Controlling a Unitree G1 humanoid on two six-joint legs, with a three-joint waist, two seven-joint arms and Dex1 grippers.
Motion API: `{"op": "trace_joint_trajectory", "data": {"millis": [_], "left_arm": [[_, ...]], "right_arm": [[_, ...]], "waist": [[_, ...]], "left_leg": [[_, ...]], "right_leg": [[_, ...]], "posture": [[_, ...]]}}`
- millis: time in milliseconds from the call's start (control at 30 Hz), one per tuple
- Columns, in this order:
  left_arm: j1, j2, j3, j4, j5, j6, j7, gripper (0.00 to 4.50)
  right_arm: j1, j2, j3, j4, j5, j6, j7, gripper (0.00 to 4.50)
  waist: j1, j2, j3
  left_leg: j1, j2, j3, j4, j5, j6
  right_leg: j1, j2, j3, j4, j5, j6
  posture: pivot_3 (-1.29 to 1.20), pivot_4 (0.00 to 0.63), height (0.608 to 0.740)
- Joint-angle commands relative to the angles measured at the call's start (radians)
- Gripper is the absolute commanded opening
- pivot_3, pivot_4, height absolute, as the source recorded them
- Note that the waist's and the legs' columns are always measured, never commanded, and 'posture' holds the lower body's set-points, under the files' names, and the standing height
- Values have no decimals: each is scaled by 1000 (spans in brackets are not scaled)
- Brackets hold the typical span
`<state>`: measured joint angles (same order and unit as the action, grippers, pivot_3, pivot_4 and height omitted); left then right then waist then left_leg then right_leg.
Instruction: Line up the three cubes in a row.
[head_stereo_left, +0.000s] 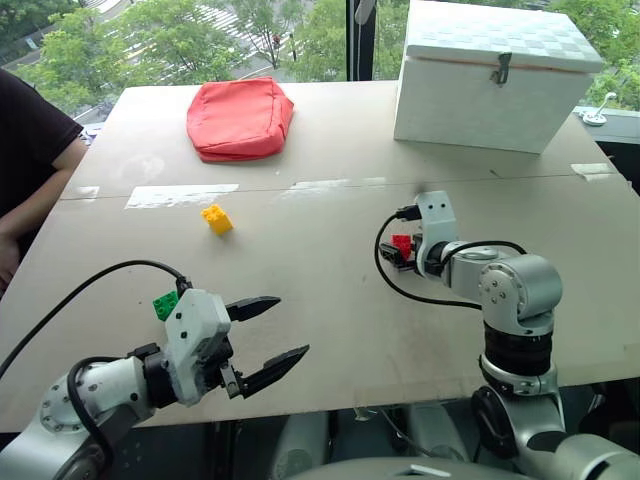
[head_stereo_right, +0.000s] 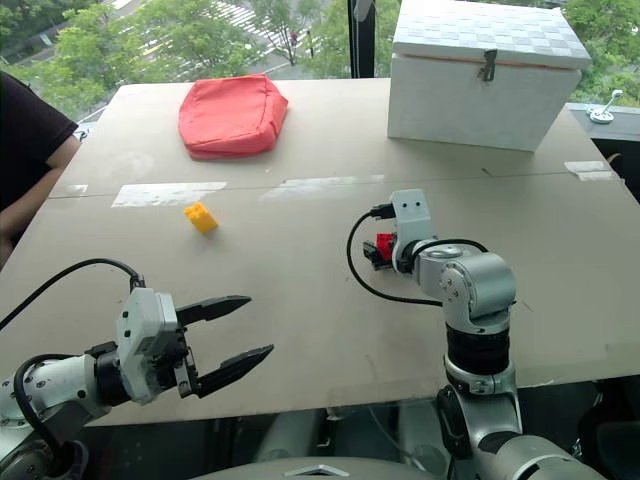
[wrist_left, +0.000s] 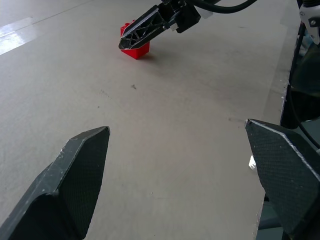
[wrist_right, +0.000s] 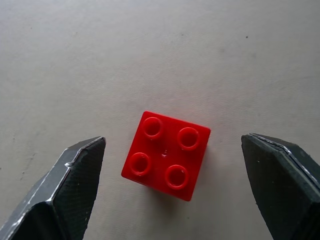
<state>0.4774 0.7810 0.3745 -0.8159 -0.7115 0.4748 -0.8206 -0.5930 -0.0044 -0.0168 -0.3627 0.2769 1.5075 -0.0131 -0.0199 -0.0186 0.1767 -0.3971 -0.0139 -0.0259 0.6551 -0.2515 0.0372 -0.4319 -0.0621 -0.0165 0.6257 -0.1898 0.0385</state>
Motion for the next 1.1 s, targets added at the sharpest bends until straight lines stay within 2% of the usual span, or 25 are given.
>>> {"op": "trace_joint_trajectory", "data": {"millis": [33,200,233,333,433,500,600,767,867,1100], "left_arm": [[7,-5,4,-42,-8,-7,2,4500],[14,-13,4,-37,-3,-16,-1,4500],[14,-15,3,-37,-2,-19,-3,4500],[17,-26,5,-36,-9,-32,-13,4500],[27,-28,17,-30,-13,-36,-31,4500],[27,-27,23,-23,-21,-34,-38,4500],[25,-25,36,-22,-35,-29,-45,4500],[46,-21,75,-28,-55,-27,-54,4500],[76,-27,105,-35,-59,-29,-57,4500],[120,-40,129,-39,-45,-47,-63,4500]], "right_arm": [[-29,6,14,4,-19,-22,-5,3672],[-30,-31,44,14,-21,-35,33,1428],[-33,-61,63,14,-9,-40,63,1348],[-42,-268,213,-1,25,-172,255,1348],[-54,-421,295,47,31,-469,517,1348],[-113,-492,355,190,24,-708,777,1348],[-232,-484,419,460,7,-939,1045,1348],[-332,-435,484,737,-71,-1202,1266,1348],[-386,-396,489,859,-109,-1285,1326,1348],[-463,-333,488,1044,-202,-1367,1353,1348]], "waist": [[0,0,0],[-1,0,0],[-1,0,0],[2,1,1],[-1,1,0],[-11,1,1],[-24,0,1],[-21,0,1],[-18,1,1],[-18,1,1]], "left_leg": [[0,0,0,0,0,0],[0,0,0,0,0,0],[0,0,0,0,0,0],[0,0,0,0,0,0],[0,-1,1,0,0,0],[0,0,1,0,0,0],[3,2,2,0,0,0],[3,6,2,0,0,0],[2,7,2,0,0,0],[2,6,3,0,0,-1]], "right_leg": [[0,0,0,0,0,0],[0,0,0,0,0,0],[0,0,0,0,0,0],[0,-1,0,-1,0,0],[0,-1,1,-2,-2,4],[0,0,0,-2,-2,4],[1,2,2,-1,-2,3],[1,7,2,-1,1,-2],[0,7,2,-1,2,-3],[0,6,4,-1,2,-3]], "posture": [[0,150,740],[0,150,740],[0,150,740],[0,150,740],[0,150,740],[0,150,740],[0,150,740],[0,150,740],[0,150,740],[0,150,740]]}}
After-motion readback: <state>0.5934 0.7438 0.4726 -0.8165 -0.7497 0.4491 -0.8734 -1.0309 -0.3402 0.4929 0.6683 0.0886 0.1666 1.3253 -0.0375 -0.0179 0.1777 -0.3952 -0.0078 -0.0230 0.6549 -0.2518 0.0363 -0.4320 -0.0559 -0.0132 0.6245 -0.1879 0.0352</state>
